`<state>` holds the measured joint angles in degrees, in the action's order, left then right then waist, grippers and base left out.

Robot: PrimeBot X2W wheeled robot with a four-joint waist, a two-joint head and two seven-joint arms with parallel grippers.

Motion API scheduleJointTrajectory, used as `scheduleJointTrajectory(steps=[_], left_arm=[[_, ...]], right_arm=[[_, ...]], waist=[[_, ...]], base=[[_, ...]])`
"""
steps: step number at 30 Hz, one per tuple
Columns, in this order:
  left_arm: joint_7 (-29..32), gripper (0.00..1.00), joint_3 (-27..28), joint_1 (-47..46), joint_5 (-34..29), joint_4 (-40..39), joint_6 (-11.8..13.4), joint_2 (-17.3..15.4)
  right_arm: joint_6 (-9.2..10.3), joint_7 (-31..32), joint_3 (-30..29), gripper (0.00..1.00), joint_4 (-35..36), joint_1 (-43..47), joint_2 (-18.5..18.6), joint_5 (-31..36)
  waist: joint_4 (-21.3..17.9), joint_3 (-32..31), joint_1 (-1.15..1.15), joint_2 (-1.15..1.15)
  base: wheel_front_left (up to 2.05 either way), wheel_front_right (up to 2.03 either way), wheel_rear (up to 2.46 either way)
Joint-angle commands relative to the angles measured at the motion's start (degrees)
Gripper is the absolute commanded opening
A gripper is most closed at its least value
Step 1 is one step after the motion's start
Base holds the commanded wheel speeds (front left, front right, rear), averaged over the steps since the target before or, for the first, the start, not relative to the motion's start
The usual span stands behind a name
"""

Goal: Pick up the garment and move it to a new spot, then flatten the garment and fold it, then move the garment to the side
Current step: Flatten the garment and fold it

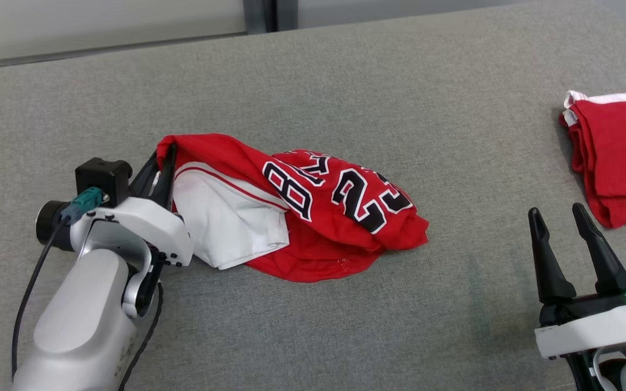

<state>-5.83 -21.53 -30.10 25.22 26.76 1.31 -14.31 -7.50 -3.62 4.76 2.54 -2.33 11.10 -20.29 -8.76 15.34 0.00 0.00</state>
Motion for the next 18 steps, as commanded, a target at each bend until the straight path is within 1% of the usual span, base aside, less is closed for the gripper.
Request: scheduleJointTrajectory(steps=[1, 4, 5, 6, 8, 10, 14, 16, 17, 18], left_arm=[[0.0, 1.00, 0.1, -2.4, 0.8, 3.9, -1.0, 0.7], [-3.1, 1.00, 0.4, -4.9, 1.4, 8.6, -2.2, 1.9], [-4.8, 1.00, 0.6, -5.2, 1.2, 9.7, -1.9, 2.2], [-7.3, 1.00, 1.5, -4.9, 1.0, 10.7, -1.0, 2.6], [-8.8, 1.00, 2.8, -3.2, 1.1, 9.8, -0.1, 3.1], [-9.3, 1.00, 4.7, -0.9, -0.2, 6.7, 1.4, 2.6], [-9.3, 1.00, 9.8, 6.8, -3.8, -5.8, 4.4, 2.6], [-9.3, 1.00, 11.8, 11.2, -5.5, -11.4, 5.3, 2.7], [-9.3, 1.00, 11.8, 11.2, -5.5, -11.4, 5.3, 2.7], [-9.3, 1.00, 12.6, 13.2, -6.3, -14.3, 5.5, 2.8]], right_arm=[[0.02, -0.7, 0.0, 1.00, -0.5, -0.7, -0.1, -0.3], [0.02, -1.3, 0.2, 1.00, -1.0, -1.1, -0.3, -0.3], [0.01, -1.5, 0.1, 1.00, -1.1, -1.2, -0.3, -0.3], [0.02, -1.8, 0.1, 1.00, -1.3, -1.4, -0.4, -0.1], [0.01, -1.9, 0.1, 1.00, -1.5, -1.5, -0.3, 0.2], [0.01, -2.1, 0.0, 1.00, -1.6, -1.5, 0.0, 0.3], [0.02, -1.8, -0.1, 1.00, -1.4, -1.2, 0.4, 0.9], [0.02, -1.4, -0.1, 1.00, -1.4, -0.7, 0.6, 0.8], [0.02, -1.4, -0.1, 1.00, -1.4, -0.7, 0.6, 0.8], [0.02, -1.2, -0.1, 1.00, -1.4, -0.4, 0.7, 1.0]], waist=[[-0.7, 1.1, 0.00, 0.00], [-0.8, 1.7, 0.00, 0.00], [-0.6, 1.8, 0.00, 0.00], [-0.4, 1.8, 0.00, 0.00], [0.0, 1.4, 0.00, 0.00], [0.6, 0.8, 0.00, 0.00], [1.8, -1.0, 0.00, 0.00], [2.3, -2.2, 0.00, 0.00], [2.3, -2.2, 0.00, 0.00], [2.6, -2.8, 0.00, 0.00]], base=[[0.00, 0.00, 0.00], [0.00, 0.00, 0.00], [0.00, 0.00, 0.00], [0.00, 0.00, 0.00], [0.00, 0.00, 0.00], [0.00, 0.00, 0.00], [0.00, 0.00, 0.00], [0.00, 0.00, 0.00], [0.00, 0.00, 0.00], [0.00, 0.00, 0.00]])
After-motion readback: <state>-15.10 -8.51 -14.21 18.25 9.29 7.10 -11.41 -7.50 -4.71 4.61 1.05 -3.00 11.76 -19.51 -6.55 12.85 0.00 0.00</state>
